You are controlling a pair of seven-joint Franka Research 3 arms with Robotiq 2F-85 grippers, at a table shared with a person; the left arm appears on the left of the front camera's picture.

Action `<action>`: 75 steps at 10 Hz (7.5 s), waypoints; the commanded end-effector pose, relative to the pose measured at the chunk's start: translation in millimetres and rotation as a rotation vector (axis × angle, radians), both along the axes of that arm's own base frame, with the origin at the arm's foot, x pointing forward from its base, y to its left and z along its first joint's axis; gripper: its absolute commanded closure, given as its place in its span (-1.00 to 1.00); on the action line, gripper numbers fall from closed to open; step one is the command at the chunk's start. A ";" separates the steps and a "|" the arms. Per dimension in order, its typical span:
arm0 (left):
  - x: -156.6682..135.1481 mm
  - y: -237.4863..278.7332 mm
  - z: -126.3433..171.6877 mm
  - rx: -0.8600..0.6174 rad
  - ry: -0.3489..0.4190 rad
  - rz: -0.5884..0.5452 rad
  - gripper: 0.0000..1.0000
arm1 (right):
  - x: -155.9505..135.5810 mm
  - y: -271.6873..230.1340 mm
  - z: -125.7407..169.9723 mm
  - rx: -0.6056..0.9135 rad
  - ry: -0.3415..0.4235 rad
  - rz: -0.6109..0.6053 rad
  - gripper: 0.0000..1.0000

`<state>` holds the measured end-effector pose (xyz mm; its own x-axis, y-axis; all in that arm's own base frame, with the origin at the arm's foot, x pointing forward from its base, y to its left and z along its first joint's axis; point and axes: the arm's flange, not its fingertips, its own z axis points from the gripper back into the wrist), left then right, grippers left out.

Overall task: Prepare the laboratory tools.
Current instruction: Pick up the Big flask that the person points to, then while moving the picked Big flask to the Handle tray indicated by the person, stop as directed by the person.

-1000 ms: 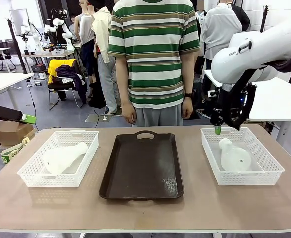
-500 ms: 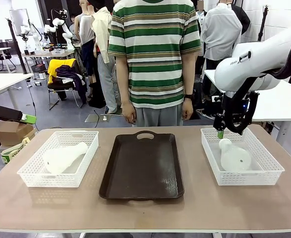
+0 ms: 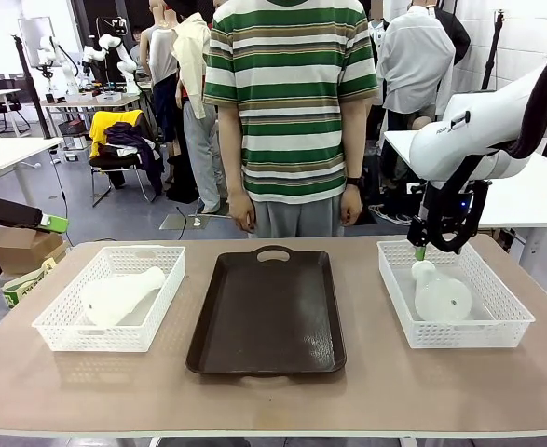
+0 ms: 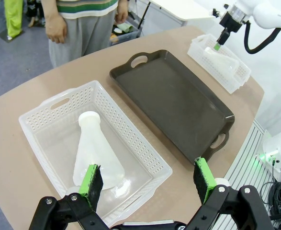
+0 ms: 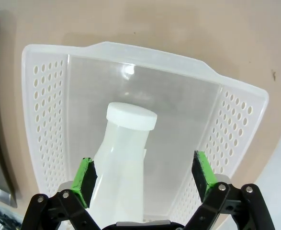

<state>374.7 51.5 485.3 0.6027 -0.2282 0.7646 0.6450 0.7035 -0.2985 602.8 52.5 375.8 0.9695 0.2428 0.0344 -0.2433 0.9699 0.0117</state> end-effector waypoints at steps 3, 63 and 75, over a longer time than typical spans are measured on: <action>1.6 1.4 -1.9 -0.018 -0.026 -0.016 -1.00 | 1.7 3.3 -6.3 0.007 0.003 0.005 -1.00; 1.6 1.4 -1.9 -0.018 -0.026 -0.016 -1.00 | -10.0 23.3 -44.3 -0.103 -0.082 -0.076 1.00; 1.6 1.4 -1.9 -0.018 -0.026 -0.016 -1.00 | -71.3 62.2 161.5 -0.059 -0.238 -0.181 1.00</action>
<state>374.8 51.1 485.8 0.6010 -0.2301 0.7654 0.6466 0.7028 -0.2964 542.9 88.0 529.2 0.9694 0.0512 0.2399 -0.0271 0.9943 -0.1027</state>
